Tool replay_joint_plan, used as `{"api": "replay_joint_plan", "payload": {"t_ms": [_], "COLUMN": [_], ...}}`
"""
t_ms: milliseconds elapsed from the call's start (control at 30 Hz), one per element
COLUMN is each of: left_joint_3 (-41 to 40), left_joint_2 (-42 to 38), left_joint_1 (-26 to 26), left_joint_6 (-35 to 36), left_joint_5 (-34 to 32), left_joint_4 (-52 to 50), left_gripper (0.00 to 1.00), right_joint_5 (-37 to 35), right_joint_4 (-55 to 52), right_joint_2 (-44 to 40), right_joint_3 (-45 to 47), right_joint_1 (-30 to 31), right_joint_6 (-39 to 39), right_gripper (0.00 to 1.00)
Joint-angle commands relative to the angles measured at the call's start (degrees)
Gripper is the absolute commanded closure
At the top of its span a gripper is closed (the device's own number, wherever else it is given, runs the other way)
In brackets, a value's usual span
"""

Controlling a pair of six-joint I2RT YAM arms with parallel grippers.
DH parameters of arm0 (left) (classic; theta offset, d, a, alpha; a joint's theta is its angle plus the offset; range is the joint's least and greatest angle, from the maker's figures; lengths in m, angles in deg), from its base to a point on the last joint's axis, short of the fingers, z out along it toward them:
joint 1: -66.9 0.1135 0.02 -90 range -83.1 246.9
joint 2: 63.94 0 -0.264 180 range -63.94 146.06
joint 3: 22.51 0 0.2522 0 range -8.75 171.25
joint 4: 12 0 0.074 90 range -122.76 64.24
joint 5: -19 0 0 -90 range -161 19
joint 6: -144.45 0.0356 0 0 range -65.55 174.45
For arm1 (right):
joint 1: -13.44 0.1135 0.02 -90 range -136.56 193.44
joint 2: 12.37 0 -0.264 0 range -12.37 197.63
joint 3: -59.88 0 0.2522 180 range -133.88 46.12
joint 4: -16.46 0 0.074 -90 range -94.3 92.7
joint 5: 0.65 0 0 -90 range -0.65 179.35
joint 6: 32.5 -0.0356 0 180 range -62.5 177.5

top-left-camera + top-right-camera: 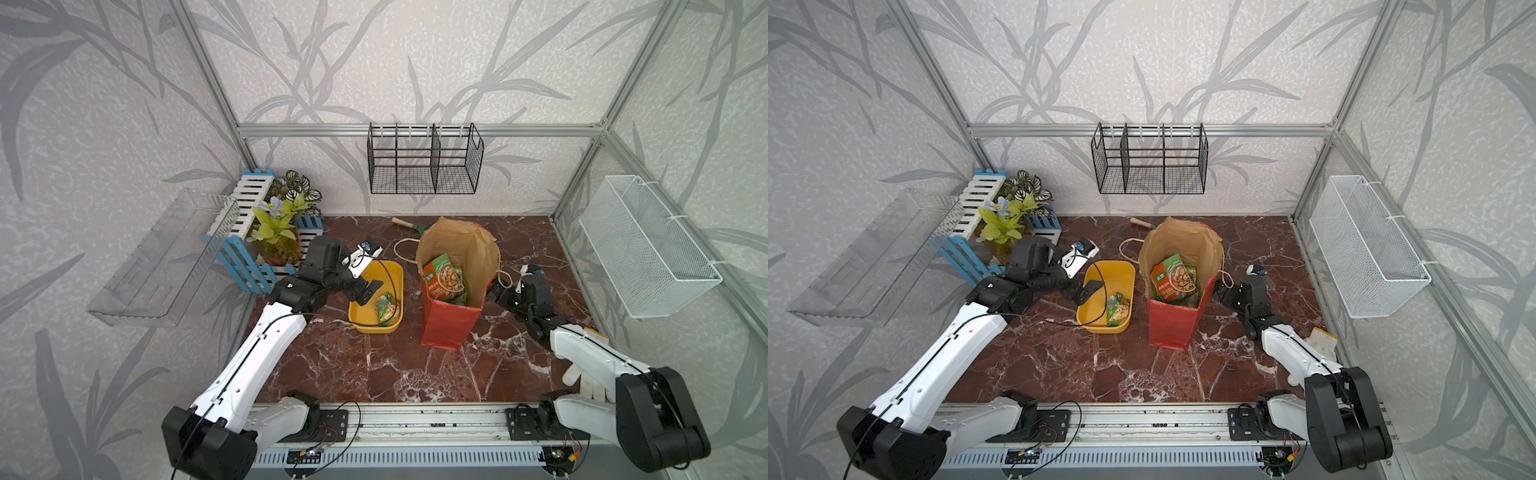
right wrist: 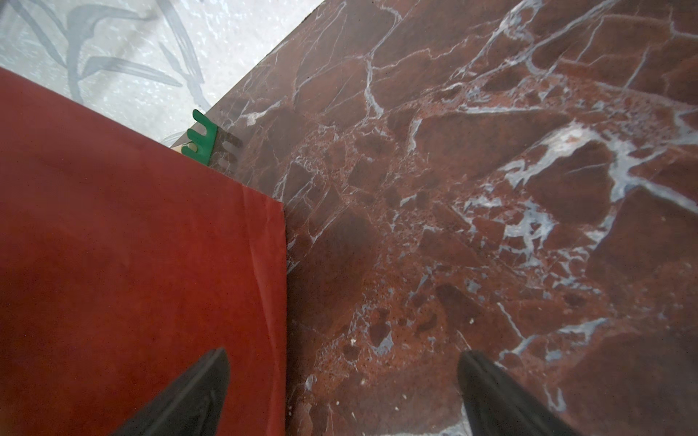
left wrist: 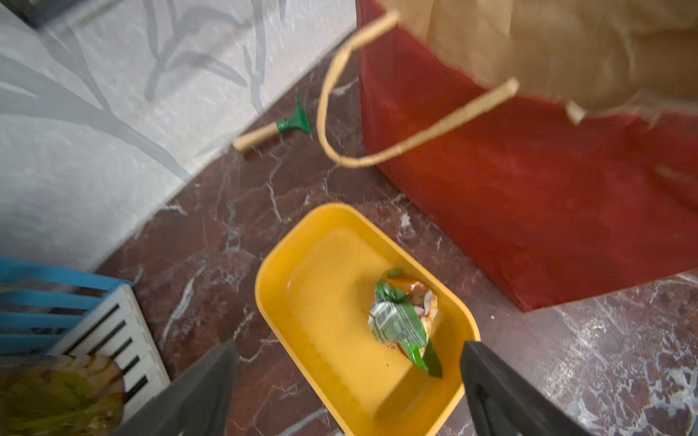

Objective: Place the condiment packets inside the bag
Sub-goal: Pick up the condiment packet from the storage box.

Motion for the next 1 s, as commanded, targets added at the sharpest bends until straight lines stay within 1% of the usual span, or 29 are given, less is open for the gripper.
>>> {"api": "replay_joint_plan", "payload": {"t_ms": [0,167,267,467,633,767,967], "left_joint_3": [-3.1,-7.7,-9.7,-9.9,-11.2,-11.9,-12.6], "left_joint_2": [1.0,5.1,7.9,14.3,16.2,17.0,19.4], "left_joint_1": [1.1,1.1,1.0,0.5,-0.1,-1.0,-2.3], "left_joint_6": [4.6,5.9,5.1,5.4,4.2,4.4,4.8], "left_joint_5": [1.9,4.4,5.4,9.7,10.5,11.3,10.1], "left_joint_4": [2.3,5.6,8.9,10.6,13.5,13.8,14.3], "left_gripper": [0.09,0.13,0.16,0.17,0.17,0.17,0.19], "right_joint_5": [0.0,0.0,0.0,-0.1,-0.2,-0.2,-0.2], "right_joint_4": [-0.1,-0.2,-0.3,-0.4,-0.6,-0.7,-0.9], "right_joint_2": [0.0,-0.3,-0.3,-0.5,-0.6,-0.4,-0.3], "right_joint_3": [-1.3,-1.4,-1.4,-1.5,-1.6,-1.7,-1.7], "right_joint_1": [0.3,0.3,0.3,0.4,0.4,0.4,0.4], "right_joint_6": [-0.1,-0.1,-0.1,0.1,0.2,0.2,0.3], "right_gripper": [0.01,0.01,0.01,0.01,0.01,0.01,0.01]}}
